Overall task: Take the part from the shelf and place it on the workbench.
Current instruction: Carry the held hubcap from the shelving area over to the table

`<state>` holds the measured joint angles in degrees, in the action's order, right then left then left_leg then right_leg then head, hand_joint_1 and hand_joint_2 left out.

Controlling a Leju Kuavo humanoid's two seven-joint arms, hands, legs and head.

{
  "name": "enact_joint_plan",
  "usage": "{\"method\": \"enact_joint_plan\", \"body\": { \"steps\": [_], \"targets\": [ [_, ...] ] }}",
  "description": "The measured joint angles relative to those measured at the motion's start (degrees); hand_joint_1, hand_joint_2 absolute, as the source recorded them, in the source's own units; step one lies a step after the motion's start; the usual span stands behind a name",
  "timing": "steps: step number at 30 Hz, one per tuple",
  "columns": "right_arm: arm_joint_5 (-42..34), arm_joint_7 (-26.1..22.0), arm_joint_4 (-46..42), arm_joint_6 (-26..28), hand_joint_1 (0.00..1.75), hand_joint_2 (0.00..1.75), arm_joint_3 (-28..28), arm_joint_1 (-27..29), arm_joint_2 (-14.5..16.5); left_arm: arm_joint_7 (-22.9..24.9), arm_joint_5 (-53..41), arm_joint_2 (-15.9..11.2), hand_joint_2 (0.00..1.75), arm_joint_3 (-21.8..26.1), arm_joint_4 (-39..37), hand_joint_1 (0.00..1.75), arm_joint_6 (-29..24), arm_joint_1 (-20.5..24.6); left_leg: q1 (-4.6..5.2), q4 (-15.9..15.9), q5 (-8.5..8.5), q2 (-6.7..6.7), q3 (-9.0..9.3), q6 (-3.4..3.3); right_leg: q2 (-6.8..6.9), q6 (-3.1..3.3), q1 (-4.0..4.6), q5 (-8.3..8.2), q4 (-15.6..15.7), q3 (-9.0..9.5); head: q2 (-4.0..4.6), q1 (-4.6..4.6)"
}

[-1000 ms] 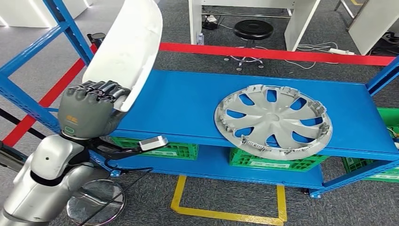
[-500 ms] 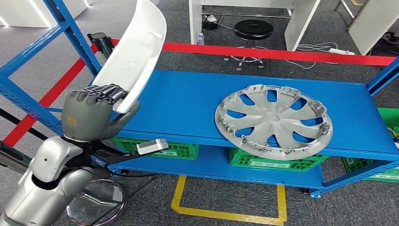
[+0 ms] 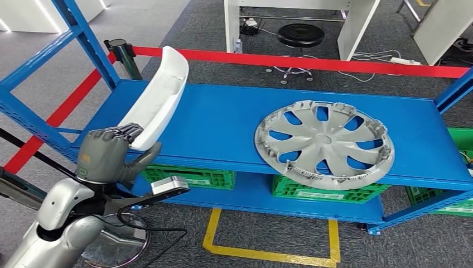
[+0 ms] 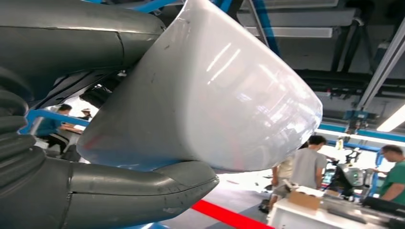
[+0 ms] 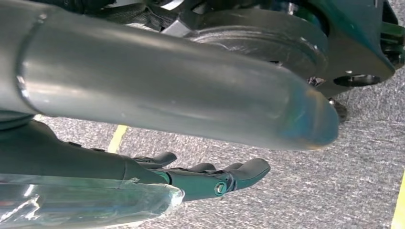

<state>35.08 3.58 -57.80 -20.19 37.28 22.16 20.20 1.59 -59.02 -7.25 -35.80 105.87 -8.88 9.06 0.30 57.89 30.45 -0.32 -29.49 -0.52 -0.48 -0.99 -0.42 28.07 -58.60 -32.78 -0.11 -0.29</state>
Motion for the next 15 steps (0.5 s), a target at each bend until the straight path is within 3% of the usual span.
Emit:
{"method": "enact_joint_plan", "body": {
  "steps": [6,8,10,11,13,14,15],
  "targets": [
    [0.0,0.0,-0.5,-0.1,0.00,0.00,-0.7,0.2,0.0,0.1,-0.5,-0.1,1.75,0.8,0.4,1.75,0.6,-0.6,0.35,0.3,0.09,0.00,-0.08,-0.48,0.00,-0.43,-0.34,-0.18,0.1,0.03,0.00,0.01],
    [0.0,0.0,-0.6,-0.1,0.00,0.00,-0.8,0.2,0.1,0.1,-0.5,-0.1,1.75,0.9,0.6,1.75,0.6,-0.7,0.28,0.0,-0.18,0.01,-0.04,-0.91,-0.01,-0.81,-0.37,-0.31,0.3,0.07,0.00,0.02],
    [0.1,0.0,-0.8,-0.1,0.00,0.00,-0.8,0.3,0.1,0.1,-0.6,-0.1,1.75,1.0,0.9,1.75,0.6,-0.7,-0.11,-0.9,-0.75,0.12,0.27,-1.48,0.05,-1.16,-0.29,0.59,-0.7,-0.60,0.00,-0.08],
    [0.1,0.0,-0.9,-0.1,0.00,0.00,-0.9,0.4,0.1,0.1,-0.6,-0.1,1.75,1.0,1.0,1.75,0.6,-0.7,-0.34,-1.3,-1.01,0.18,0.43,-1.72,0.08,-1.28,-0.26,1.88,-2.9,-1.66,0.00,-0.18],
    [0.1,0.0,-1.0,-0.1,0.00,0.00,-1.0,0.4,0.1,0.1,-0.7,-0.1,1.75,1.0,1.0,1.75,0.7,-0.8,-0.46,-1.4,-1.10,0.24,0.48,-1.86,0.12,-1.54,-0.37,5.28,-10.2,-5.21,0.00,-0.28],
    [0.1,0.0,-1.0,-0.1,0.00,0.00,-1.0,0.5,0.1,0.1,-0.7,-0.1,1.75,1.0,1.0,1.75,0.7,-0.9,-0.48,-1.4,-1.10,0.25,0.49,-1.83,0.13,-1.69,-0.43,6.36,-13.7,-7.02,0.00,-0.28],
    [0.1,0.0,-1.0,-0.1,0.00,0.00,-1.0,0.5,0.1,0.1,-0.7,-0.1,1.75,1.0,1.0,1.75,0.7,-1.0,-0.51,-1.4,-1.08,0.25,0.55,-1.78,0.15,-1.83,-0.48,6.42,-15.6,-8.13,0.00,-0.27]
  ]
}}
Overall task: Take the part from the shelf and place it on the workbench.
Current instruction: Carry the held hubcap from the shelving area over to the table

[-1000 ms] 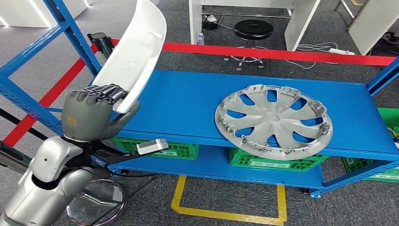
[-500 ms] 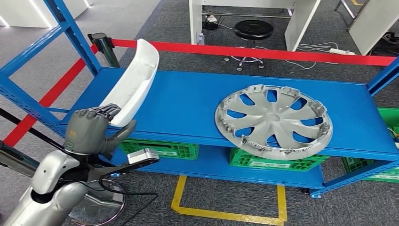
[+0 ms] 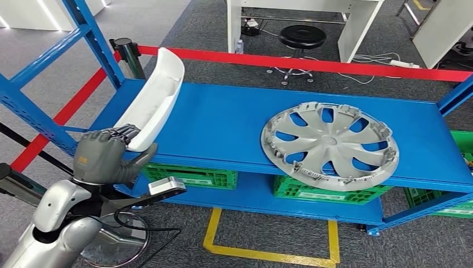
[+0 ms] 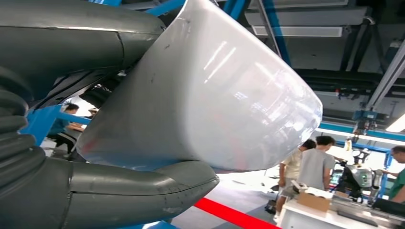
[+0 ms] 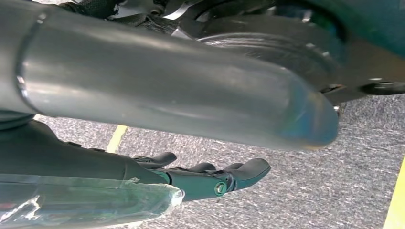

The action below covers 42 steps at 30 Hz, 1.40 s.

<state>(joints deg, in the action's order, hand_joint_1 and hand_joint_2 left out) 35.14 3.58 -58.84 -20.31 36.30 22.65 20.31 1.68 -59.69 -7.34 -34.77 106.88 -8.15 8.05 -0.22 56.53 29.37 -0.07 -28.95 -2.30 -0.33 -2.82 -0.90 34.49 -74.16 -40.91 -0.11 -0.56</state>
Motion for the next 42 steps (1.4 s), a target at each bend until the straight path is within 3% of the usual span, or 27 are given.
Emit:
{"method": "enact_joint_plan", "body": {
  "steps": [1,2,4,5,7,10,12,14,15,16,17,19,21,24,25,26,27,29,30,31,32,34,36,37,40,42],
  "targets": [
    [0.0,0.0,0.0,0.0,0.00,0.00,0.0,0.0,0.0,0.0,0.0,0.0,1.75,0.0,0.0,1.75,0.0,0.0,-0.06,0.0,0.06,-0.02,0.10,0.11,0.02,-0.10,-0.06,-1.15,0.3,-0.07,0.00,-0.01],
    [0.0,0.0,-0.1,0.0,0.00,0.00,0.0,0.0,0.0,0.0,0.0,0.0,1.75,0.0,0.0,1.75,0.1,-0.1,-0.15,0.1,0.16,-0.05,0.27,0.29,0.05,-0.17,-0.15,-3.19,2.9,0.96,0.00,-0.01],
    [0.1,0.0,-0.1,0.0,0.00,0.00,0.0,0.0,0.0,0.0,-0.1,0.0,1.75,0.0,0.0,1.75,0.1,-0.1,-0.21,0.2,0.60,-0.17,0.52,0.92,0.15,-0.21,-0.27,-7.02,10.5,4.74,0.00,-0.08],
    [0.2,0.0,-0.2,-0.1,0.00,0.00,0.0,0.0,0.0,0.0,-0.1,0.0,1.75,0.0,0.0,1.75,0.1,0.0,-0.15,0.3,0.79,-0.23,0.55,1.26,0.11,-0.06,-0.27,-7.90,13.2,6.21,0.00,-0.11],
    [0.4,0.0,-0.2,-0.1,0.00,0.00,0.0,-0.1,0.0,0.0,-0.2,0.0,1.75,0.0,0.0,1.75,0.2,0.1,0.01,0.6,0.92,-0.31,0.41,1.84,-0.11,0.57,-0.11,-7.71,14.9,7.36,-0.01,-0.12],
    [0.6,0.0,-0.2,-0.1,0.00,0.00,0.0,-0.1,0.0,0.0,-0.2,0.0,1.75,0.0,0.0,1.75,0.3,0.2,-0.13,1.6,1.98,-0.26,-0.02,2.67,-0.19,1.82,-0.22,-7.62,15.4,7.02,-0.01,0.03],
    [0.6,0.0,-0.3,-0.2,0.00,0.00,0.0,-0.2,0.0,0.0,-0.2,0.0,1.75,0.0,0.0,1.75,0.3,0.2,-0.23,5.8,5.37,-0.20,-1.70,3.13,-0.04,2.55,-0.29,-7.92,15.5,6.70,0.00,0.16],
    [0.6,-0.1,-0.3,-0.2,0.00,0.00,0.1,-0.2,0.0,0.0,-0.2,-0.1,1.75,0.0,0.0,1.75,0.3,0.2,-0.26,12.6,9.13,-0.19,-4.43,3.31,0.10,3.02,-0.11,-8.29,15.5,6.11,0.00,0.22],
    [0.7,-0.1,-0.3,-0.2,0.00,0.00,0.1,-0.2,0.0,0.1,-0.2,-0.1,1.75,0.0,0.0,1.75,0.4,0.2,-0.26,14.9,9.91,-0.19,-5.31,3.29,0.15,3.14,0.03,-8.52,15.5,5.77,0.00,0.23],
    [0.7,-0.1,-0.3,-0.2,0.00,0.00,0.1,-0.2,0.0,0.2,-0.2,-0.1,1.75,0.0,0.0,1.75,0.5,0.2,-0.25,15.6,9.61,-0.19,-5.39,3.17,0.19,3.21,0.18,-8.79,15.5,5.42,0.00,0.23],
    [0.7,-0.1,-0.3,-0.2,0.00,0.00,0.1,-0.3,0.0,0.3,-0.2,-0.1,1.75,0.1,0.0,1.75,0.6,0.2,-0.22,14.2,8.26,-0.18,-4.45,2.94,0.19,3.19,0.32,-9.09,15.5,5.09,0.00,0.22],
    [0.6,-0.1,-0.3,-0.2,0.00,0.00,0.1,-0.3,0.0,0.4,-0.2,-0.1,1.75,0.1,0.0,1.75,0.8,0.3,-0.04,7.1,4.85,-0.17,-0.32,2.18,0.15,3.03,0.56,-9.72,15.5,4.60,0.00,0.20],
    [0.6,-0.1,-0.3,-0.1,0.00,0.00,0.1,-0.3,0.0,0.6,-0.2,-0.1,1.75,0.2,0.0,1.75,0.9,0.4,0.28,1.2,3.16,-0.16,2.78,1.67,0.15,2.56,0.69,-10.48,15.5,4.31,0.00,0.16],
    [0.5,-0.1,-0.3,-0.1,0.00,0.00,0.1,-0.2,0.1,0.8,-0.2,-0.1,1.75,0.4,0.0,1.75,1.0,0.4,0.51,-0.3,2.10,-0.12,2.59,1.19,0.21,1.54,0.54,-11.79,16.0,4.00,-0.01,0.28],
    [0.5,-0.1,-0.3,-0.1,0.00,0.00,0.1,-0.2,0.1,0.8,-0.2,0.0,1.75,0.4,0.0,1.75,1.0,0.4,0.41,-0.5,1.45,-0.04,2.15,0.89,0.18,1.24,0.48,-11.41,15.8,3.64,-0.01,0.31],
    [0.5,-0.1,-0.3,-0.1,0.00,0.00,0.1,-0.2,0.1,0.8,-0.2,0.0,1.75,0.5,0.0,1.75,1.0,0.5,0.28,-0.8,0.72,0.06,1.58,0.56,0.15,0.98,0.46,-9.95,14.8,3.02,0.00,0.21],
    [0.5,-0.1,-0.3,-0.1,0.00,0.00,0.1,-0.1,0.1,0.9,-0.2,0.1,1.75,0.5,0.0,1.75,1.1,0.5,0.15,-0.9,-0.01,0.15,0.87,0.29,0.14,0.75,0.39,-7.49,12.7,2.18,0.00,0.10],
    [0.5,-0.1,-0.4,-0.1,0.00,0.00,0.1,-0.2,0.1,0.9,-0.2,0.2,1.75,0.6,0.0,1.75,1.1,0.4,0.25,-0.9,-1.23,0.25,-0.74,-0.02,0.16,0.37,0.31,-1.87,5.7,0.46,0.00,-0.17],
    [0.5,-0.1,-0.4,-0.1,0.00,0.00,0.1,-0.2,0.1,0.9,-0.2,0.2,1.75,0.6,0.0,1.75,1.2,0.3,0.31,-0.8,-1.81,0.29,-1.53,-0.03,0.17,0.22,0.28,-0.45,2.6,0.15,0.00,-0.16],
    [0.4,-0.1,-0.4,-0.1,0.00,0.00,0.1,-0.2,0.1,0.9,-0.2,0.2,1.75,0.6,0.0,1.75,1.3,0.3,0.37,-0.7,-2.35,0.33,-2.28,-0.02,0.17,0.13,0.29,-0.32,0.9,0.53,0.00,-0.15],
    [0.4,0.0,-0.4,-0.1,0.00,0.00,0.1,-0.2,0.1,0.9,-0.2,0.2,1.75,0.6,0.0,1.75,1.4,0.3,0.41,-0.7,-2.84,0.35,-2.97,0.04,0.17,0.13,0.29,-1.32,1.3,1.91,0.00,-0.18],
    [0.1,0.1,-0.5,-0.1,0.00,0.00,0.1,-0.2,0.1,1.0,-0.2,0.2,1.75,0.6,0.0,1.75,1.6,0.2,0.47,-0.4,-3.68,0.36,-4.06,0.27,0.17,0.45,0.33,-3.97,7.7,7.43,0.00,-0.17],
    [-0.2,0.2,-0.6,-0.1,0.00,0.00,0.0,-0.2,0.1,1.0,-0.2,0.2,1.75,0.7,0.0,1.75,1.7,0.3,0.60,-0.2,-4.41,0.34,-4.77,0.76,0.15,0.94,0.52,-4.14,15.8,13.15,0.00,-0.11],
    [-0.3,0.2,-0.7,0.0,0.00,0.00,-0.1,-0.3,0.1,1.0,-0.2,0.2,1.75,0.7,0.0,1.75,1.7,0.3,0.62,-0.1,-4.78,0.35,-4.97,1.06,0.14,1.17,0.65,-3.62,18.1,14.47,0.00,-0.11],
    [-0.8,0.6,-0.9,0.0,0.00,0.00,-0.2,-0.1,0.1,1.1,-0.2,0.3,1.75,0.8,0.0,1.75,1.9,0.4,0.47,0.2,-5.12,0.30,-5.43,2.14,0.29,2.30,0.73,-3.98,19.4,14.13,0.00,-0.11],
    [-1.1,0.8,-1.0,0.1,0.00,0.00,-0.4,0.1,0.2,1.1,-0.1,0.3,1.75,0.9,0.0,1.75,2.0,0.3,0.27,2.8,-1.61,0.21,-6.38,2.94,0.59,3.34,0.53,-5.02,19.6,13.27,0.00,0.04]
  ]
}}
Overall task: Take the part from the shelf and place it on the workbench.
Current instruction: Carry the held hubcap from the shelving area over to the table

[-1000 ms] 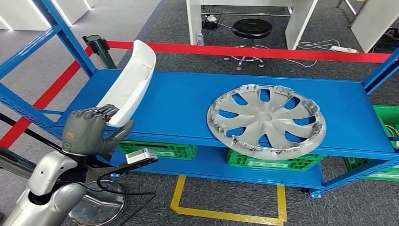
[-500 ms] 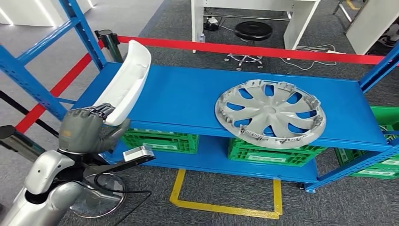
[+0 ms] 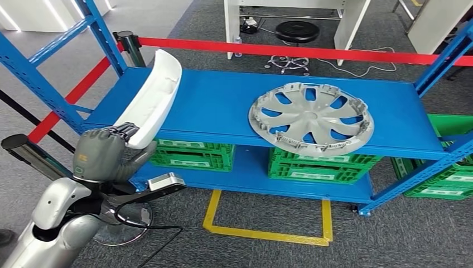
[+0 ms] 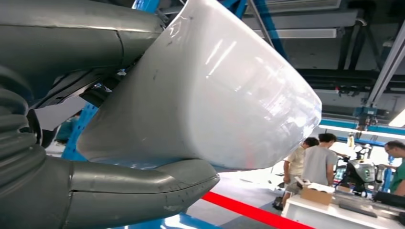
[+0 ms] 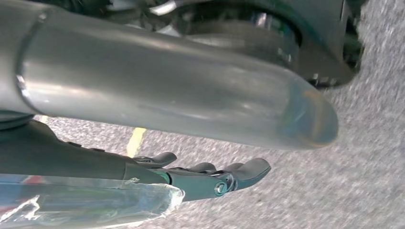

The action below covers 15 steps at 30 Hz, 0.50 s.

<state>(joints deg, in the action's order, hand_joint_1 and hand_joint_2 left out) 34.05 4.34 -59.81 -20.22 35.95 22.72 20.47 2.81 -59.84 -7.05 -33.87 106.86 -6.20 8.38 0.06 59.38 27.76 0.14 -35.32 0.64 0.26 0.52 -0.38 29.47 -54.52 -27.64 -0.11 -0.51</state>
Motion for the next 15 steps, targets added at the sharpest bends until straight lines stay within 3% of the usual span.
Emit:
{"method": "enact_joint_plan", "body": {
  "steps": [2,3,4,5,6,8,10,13,14,15],
  "targets": [
    [-0.3,0.1,-0.1,0.1,0.00,0.00,-0.2,0.0,0.0,0.1,0.1,0.0,1.75,0.1,0.0,1.75,0.1,-0.1,-0.35,6.6,5.71,-0.02,-1.68,0.67,0.17,0.46,0.02,-1.04,-0.1,-1.00,0.00,0.16],
    [-0.4,0.1,-0.1,0.1,0.00,0.00,-0.3,0.0,0.0,0.2,0.1,0.0,1.75,0.1,0.0,1.75,0.1,-0.1,-0.51,10.0,7.44,-0.02,-2.34,0.89,0.21,0.46,0.04,-1.60,-0.2,-1.60,0.00,0.18],
    [-0.5,0.2,-0.1,0.1,0.00,0.00,-0.4,0.1,0.0,0.2,0.2,0.0,1.75,0.1,0.0,1.75,0.1,-0.1,-0.65,12.3,7.89,-0.01,-2.43,1.06,0.23,0.40,0.04,-2.11,-0.4,-2.30,0.00,0.17],
    [-0.5,0.2,-0.1,0.2,0.00,0.00,-0.5,0.1,0.0,0.2,0.2,-0.1,1.75,0.2,0.0,1.75,0.1,-0.2,-0.77,12.6,7.09,-0.01,-1.62,1.17,0.24,0.27,0.03,-2.55,-0.7,-3.09,0.00,0.20],
    [-0.6,0.3,-0.1,0.3,0.00,0.00,-0.6,0.1,0.0,0.2,0.2,-0.1,1.75,0.2,0.0,1.75,0.1,-0.2,-0.88,10.7,5.53,-0.01,0.15,1.21,0.24,0.10,0.00,-2.90,-1.1,-3.89,0.00,0.19],
    [-0.7,0.3,-0.1,0.6,0.00,0.00,-0.9,0.2,0.0,0.3,0.2,-0.1,1.75,0.4,0.0,1.75,0.1,-0.2,-1.01,3.2,3.10,-0.02,5.39,1.13,0.20,-0.34,0.02,-3.34,-2.0,-5.25,0.00,0.20],
    [-0.8,0.5,-0.1,0.9,0.00,0.00,-1.3,0.3,0.0,0.3,0.3,-0.2,1.75,0.6,0.1,1.75,0.0,-0.5,-0.92,-2.2,2.96,-0.15,8.46,0.77,0.13,-0.98,0.15,-3.89,-2.7,-6.22,0.00,0.17],
    [-1.4,1.0,-0.1,1.3,0.00,0.00,-2.1,0.6,0.0,0.4,0.6,-0.3,1.75,1.5,0.2,1.75,0.0,-1.6,-0.71,-3.3,2.62,-0.15,7.86,-0.51,0.02,-2.14,0.04,-4.72,-3.0,-7.01,0.00,0.16],
    [-1.6,1.2,-0.1,1.4,0.00,0.00,-2.4,0.8,0.0,0.4,0.7,-0.3,1.75,1.9,0.2,1.75,0.0,-2.0,-0.71,-3.3,2.09,-0.05,7.38,-1.13,-0.02,-2.43,-0.06,-3.85,-3.5,-7.45,0.00,0.12],
    [-1.8,1.3,-0.1,1.6,0.00,0.00,-2.7,1.0,0.0,0.4,0.9,-0.3,1.75,2.2,0.2,1.75,0.0,-2.2,-0.75,-3.5,1.47,0.05,6.76,-1.71,-0.07,-2.65,-0.14,-1.86,-5.1,-8.21,0.00,0.09]
  ]
}}
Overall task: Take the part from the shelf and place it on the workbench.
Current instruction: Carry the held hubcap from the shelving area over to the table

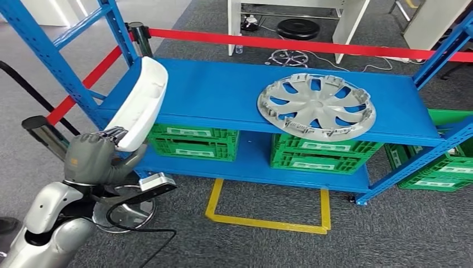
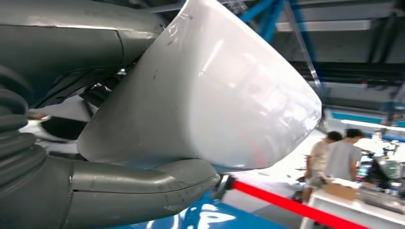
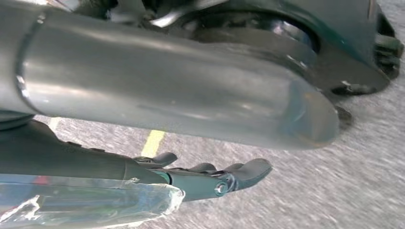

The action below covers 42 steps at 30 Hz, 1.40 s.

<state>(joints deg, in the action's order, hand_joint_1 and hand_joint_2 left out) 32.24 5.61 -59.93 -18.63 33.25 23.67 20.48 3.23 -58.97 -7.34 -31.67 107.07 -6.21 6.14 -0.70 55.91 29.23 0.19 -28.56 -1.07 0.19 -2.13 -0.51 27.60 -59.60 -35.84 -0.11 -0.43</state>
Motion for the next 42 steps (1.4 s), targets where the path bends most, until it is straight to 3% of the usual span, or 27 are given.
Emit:
{"method": "enact_joint_plan", "body": {
  "steps": [3,4,5,6,8,10,12,14,15,18,19,20,21,23,25,26,28,29,30,33,34,35,37,38,39,41,42],
  "targets": [
    [-0.2,0.1,0.0,0.2,0.00,0.00,-0.8,0.2,0.0,0.0,0.2,0.0,1.75,0.7,0.1,1.75,0.0,-0.7,0.23,0.0,-1.98,0.07,-2.44,-0.76,-0.05,-0.28,-0.08,8.10,-9.9,-2.77,0.00,-0.17],
    [-0.3,0.1,0.0,0.3,0.00,0.00,-0.9,0.2,0.0,0.0,0.2,0.0,1.75,0.8,0.1,1.75,0.0,-0.9,0.36,0.1,-2.64,0.08,-3.32,-0.79,-0.06,-0.28,-0.07,8.97,-12.6,-2.90,0.00,-0.17],
    [-0.3,0.2,0.0,0.3,0.00,0.00,-1.0,0.2,0.0,0.0,0.2,-0.1,1.75,0.9,0.1,1.75,0.0,-1.1,0.48,0.2,-3.26,0.08,-4.19,-0.78,-0.06,-0.20,-0.06,8.49,-13.7,-2.25,0.00,-0.16],
    [-0.4,0.2,0.0,0.3,0.00,0.00,-1.2,0.2,0.0,0.0,0.3,-0.1,1.75,1.0,0.1,1.75,0.0,-1.2,0.59,0.3,-3.86,0.08,-5.06,-0.73,-0.06,-0.02,-0.03,7.01,-13.0,-0.68,0.00,-0.16],
    [-0.6,0.4,-0.2,0.4,0.00,0.00,-1.5,0.2,0.0,-0.1,0.6,-0.1,1.75,1.3,0.1,1.75,0.0,-1.4,0.78,0.5,-5.01,0.06,-6.43,-0.49,-0.09,0.69,0.17,4.30,-6.5,5.06,0.00,-0.16],
    [-0.8,0.7,-0.5,0.6,0.00,0.00,-2.0,0.2,0.0,-0.3,1.1,-0.2,1.75,1.9,0.3,1.75,0.0,-1.7,0.98,0.6,-6.16,0.09,-7.31,-0.04,-0.09,1.37,0.50,4.49,1.8,10.93,0.00,-0.14],
    [-1.0,0.8,-0.7,0.8,0.00,0.00,-2.4,0.2,0.0,-0.6,1.6,-0.4,1.75,2.5,0.4,1.75,-0.1,-2.0,0.99,0.7,-7.38,0.20,-7.93,0.55,-0.09,1.60,0.77,5.36,5.5,12.64,0.00,-0.12],
    [-1.2,0.9,-0.7,1.2,0.00,0.00,-2.8,0.4,0.0,-0.8,2.0,-0.8,1.75,3.2,0.4,1.75,-0.1,-2.6,0.79,1.1,-7.32,0.17,-8.54,1.24,0.07,2.05,0.60,4.75,5.8,11.66,0.00,-0.12],
    [-1.3,1.0,-0.7,1.4,0.00,0.00,-3.1,0.4,0.0,-0.8,2.2,-1.0,1.75,3.6,0.4,1.75,-0.2,-2.9,0.69,2.1,-5.71,0.12,-8.93,1.60,0.21,2.46,0.50,4.17,5.9,11.09,0.00,-0.08],
    [-1.4,1.0,-0.7,2.0,0.00,0.00,-3.8,0.5,0.1,-1.2,2.7,-1.8,1.75,4.7,0.4,1.75,-0.4,-3.8,0.34,11.3,3.03,0.02,-10.77,2.51,0.53,3.27,0.50,2.14,5.7,8.87,0.00,0.09],
    [-1.4,1.0,-0.7,2.2,0.00,0.00,-4.1,0.5,0.1,-1.4,2.8,-2.0,1.75,5.1,0.4,1.75,-0.4,-4.1,0.26,14.7,4.50,0.03,-11.10,2.73,0.61,3.28,0.53,1.49,5.5,8.07,0.00,0.12],
    [-1.4,1.0,-0.7,2.4,0.00,0.00,-4.3,0.4,0.1,-1.6,2.9,-2.2,1.75,5.4,0.4,1.75,-0.4,-4.3,0.18,16.8,4.36,0.03,-10.86,2.87,0.69,3.24,0.53,0.88,5.2,7.17,0.00,0.12],
    [-1.4,1.0,-0.7,2.5,0.00,0.00,-4.6,0.4,0.1,-1.7,3.0,-2.3,1.75,5.7,0.4,1.75,-0.5,-4.5,0.11,17.2,3.06,0.03,-9.83,2.94,0.74,3.15,0.52,0.33,4.7,6.18,0.00,0.13],
    [-1.5,1.0,-0.7,2.7,0.00,0.00,-5.0,0.4,0.1,-1.7,3.1,-2.5,1.75,6.1,0.6,1.75,-0.5,-4.7,-0.02,12.4,0.18,0.01,-5.13,2.85,0.78,2.82,0.48,-0.57,3.7,4.15,0.00,0.14],
    [-1.6,0.9,-0.7,2.8,0.00,0.00,-5.3,0.4,0.1,-1.8,3.2,-2.6,1.75,6.5,0.8,1.75,-0.5,-4.8,0.03,4.5,0.48,-0.04,0.50,2.38,0.75,2.33,0.65,-1.24,2.6,2.63,0.00,0.12],
    [-1.6,0.8,-0.7,2.9,0.00,0.00,-5.4,0.4,0.1,-1.9,3.2,-2.6,1.75,6.7,1.0,1.75,-0.5,-4.8,0.11,1.8,1.23,-0.07,2.06,2.11,0.73,2.01,0.72,-1.64,2.3,2.09,0.00,0.13],
    [-1.8,0.7,-0.7,3.0,0.00,0.00,-5.7,0.4,0.1,-2.2,3.2,-2.7,1.75,7.0,1.1,1.75,-0.5,-4.9,0.21,0.2,1.60,-0.04,2.09,1.34,0.73,1.31,0.76,-2.62,2.1,1.28,0.00,0.08],
    [-1.9,0.6,-0.7,3.1,0.00,0.00,-5.9,0.5,0.1,-2.4,3.2,-2.7,1.75,7.2,1.1,1.75,-0.5,-4.9,0.18,0.1,1.16,0.08,1.48,0.89,0.62,0.95,0.68,-2.44,1.8,0.88,0.00,0.10],
    [-2.0,0.6,-0.7,3.1,0.00,0.00,-6.0,0.6,0.1,-2.5,3.2,-2.7,1.75,7.3,1.2,1.75,-0.4,-5.0,0.12,0.0,0.57,0.19,0.85,0.32,0.47,0.60,0.60,-1.22,1.0,0.38,0.00,0.02],
    [-2.3,0.5,-0.7,3.1,0.00,0.00,-6.2,0.7,0.1,-2.8,3.2,-2.7,1.75,7.7,1.2,1.75,-0.3,-5.0,0.15,-0.1,-1.48,0.40,-1.52,-0.62,0.06,-0.13,0.40,7.14,-6.9,-1.79,0.00,-0.16],
    [-2.3,0.5,-0.7,3.1,0.00,0.00,-6.3,0.6,0.1,-2.8,3.2,-2.7,1.75,7.8,1.2,1.75,-0.2,-5.1,0.22,-0.1,-2.24,0.41,-2.50,-0.65,0.04,-0.23,0.39,9.00,-10.3,-2.25,0.00,-0.19],
    [-2.3,0.5,-0.7,3.1,0.00,0.00,-6.3,0.6,0.1,-2.8,3.2,-2.7,1.75,7.9,1.2,1.75,-0.2,-5.1,0.32,0.0,-3.05,0.41,-3.53,-0.65,0.03,-0.27,0.39,9.29,-12.8,-2.17,0.00,-0.20],
    [-2.4,0.5,-0.7,3.1,0.00,0.00,-6.3,0.6,0.1,-2.8,3.2,-2.7,1.75,8.0,1.2,1.75,-0.2,-5.2,0.49,0.1,-4.61,0.40,-5.63,-0.53,0.03,-0.05,0.43,6.25,-13.3,0.04,0.00,-0.21],
    [-2.4,0.5,-0.7,3.1,0.00,0.00,-6.4,0.6,0.1,-2.8,3.2,-2.7,1.75,8.0,1.2,1.75,-0.2,-5.3,0.57,0.2,-5.33,0.38,-6.50,-0.42,0.01,0.24,0.48,4.48,-11.0,2.44,0.00,-0.20],
    [-2.4,0.5,-0.8,3.1,0.00,0.00,-6.4,0.6,0.1,-2.8,3.2,-2.7,1.75,8.1,1.2,1.75,-0.2,-5.3,0.69,0.4,-5.96,0.36,-7.17,-0.26,-0.01,0.61,0.62,3.80,-6.9,5.86,-0.01,-0.20],
    [-2.4,0.5,-0.9,3.1,0.00,0.00,-6.5,0.4,0.1,-2.8,3.2,-2.6,1.75,8.2,1.4,1.75,-0.2,-5.3,0.87,0.6,-7.13,0.36,-7.98,0.18,-0.06,1.31,0.88,5.05,2.3,12.40,-0.01,-0.20],
    [-2.4,0.5,-0.9,3.1,0.00,0.00,-6.6,0.4,0.1,-2.8,3.2,-2.6,1.75,8.3,1.5,1.75,-0.2,-5.3,0.90,0.7,-7.75,0.41,-8.25,0.45,-0.10,1.55,1.02,5.90,5.3,14.18,-0.01,-0.19]
  ]
}}
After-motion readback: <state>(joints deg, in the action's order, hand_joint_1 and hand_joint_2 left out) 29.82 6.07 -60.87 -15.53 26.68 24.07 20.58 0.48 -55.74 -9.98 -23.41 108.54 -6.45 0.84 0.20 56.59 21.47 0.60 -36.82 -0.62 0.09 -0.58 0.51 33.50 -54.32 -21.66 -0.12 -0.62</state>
